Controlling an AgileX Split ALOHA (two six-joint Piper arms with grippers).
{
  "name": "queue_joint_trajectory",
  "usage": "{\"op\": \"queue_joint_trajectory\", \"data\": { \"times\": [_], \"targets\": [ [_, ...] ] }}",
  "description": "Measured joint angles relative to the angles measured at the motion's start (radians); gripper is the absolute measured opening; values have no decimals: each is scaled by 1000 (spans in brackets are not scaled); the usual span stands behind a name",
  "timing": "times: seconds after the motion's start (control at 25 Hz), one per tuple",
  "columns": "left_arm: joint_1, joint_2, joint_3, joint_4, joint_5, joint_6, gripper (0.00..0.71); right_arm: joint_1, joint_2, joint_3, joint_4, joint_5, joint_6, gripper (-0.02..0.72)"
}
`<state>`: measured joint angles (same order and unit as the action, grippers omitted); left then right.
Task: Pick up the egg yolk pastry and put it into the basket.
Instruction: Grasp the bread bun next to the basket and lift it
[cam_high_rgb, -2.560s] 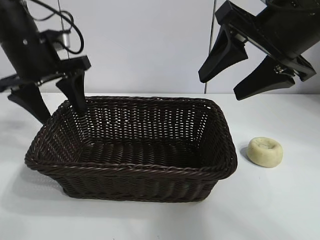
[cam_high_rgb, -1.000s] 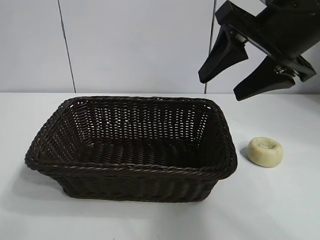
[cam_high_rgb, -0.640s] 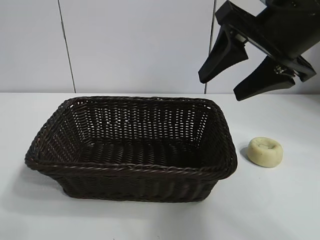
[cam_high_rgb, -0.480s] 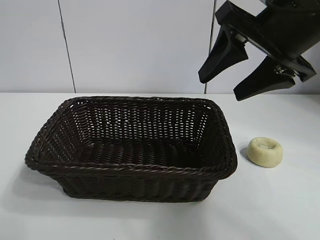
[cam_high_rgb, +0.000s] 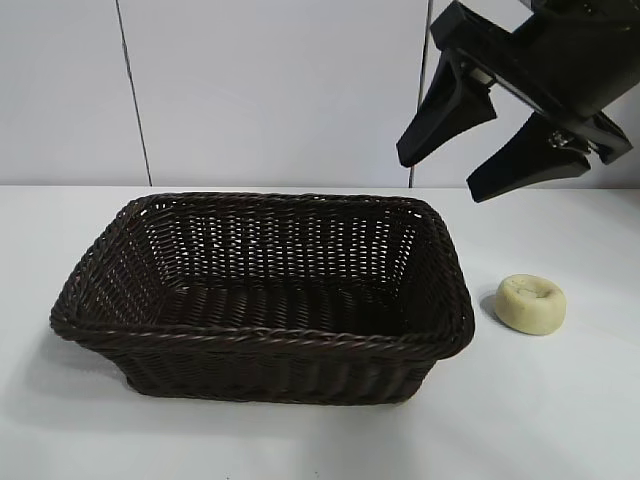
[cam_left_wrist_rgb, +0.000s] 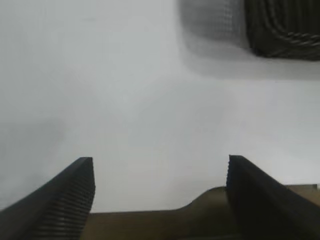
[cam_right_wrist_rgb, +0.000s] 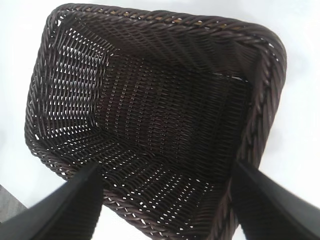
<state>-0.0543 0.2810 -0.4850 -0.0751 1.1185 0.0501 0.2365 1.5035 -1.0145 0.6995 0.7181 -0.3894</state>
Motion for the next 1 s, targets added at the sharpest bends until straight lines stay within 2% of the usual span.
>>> {"op": "queue_joint_trajectory", "data": {
  "times": [0.16, 0.56, 0.68, 0.8, 1.0],
  "targets": [
    [0, -70, 1, -4, 0, 0, 535, 0, 0, 0, 0, 0, 0, 519],
    [0, -76, 6, -5, 0, 0, 535, 0, 0, 0, 0, 1, 0, 519],
    [0, -90, 6, -5, 0, 0, 535, 0, 0, 0, -4, 26, 0, 519],
    [0, -157, 6, -5, 0, -1, 535, 0, 0, 0, -31, 51, 9, 519],
    [0, -293, 5, -5, 7, -1, 535, 0, 0, 0, -128, 60, 100, 519]
  ]
}}
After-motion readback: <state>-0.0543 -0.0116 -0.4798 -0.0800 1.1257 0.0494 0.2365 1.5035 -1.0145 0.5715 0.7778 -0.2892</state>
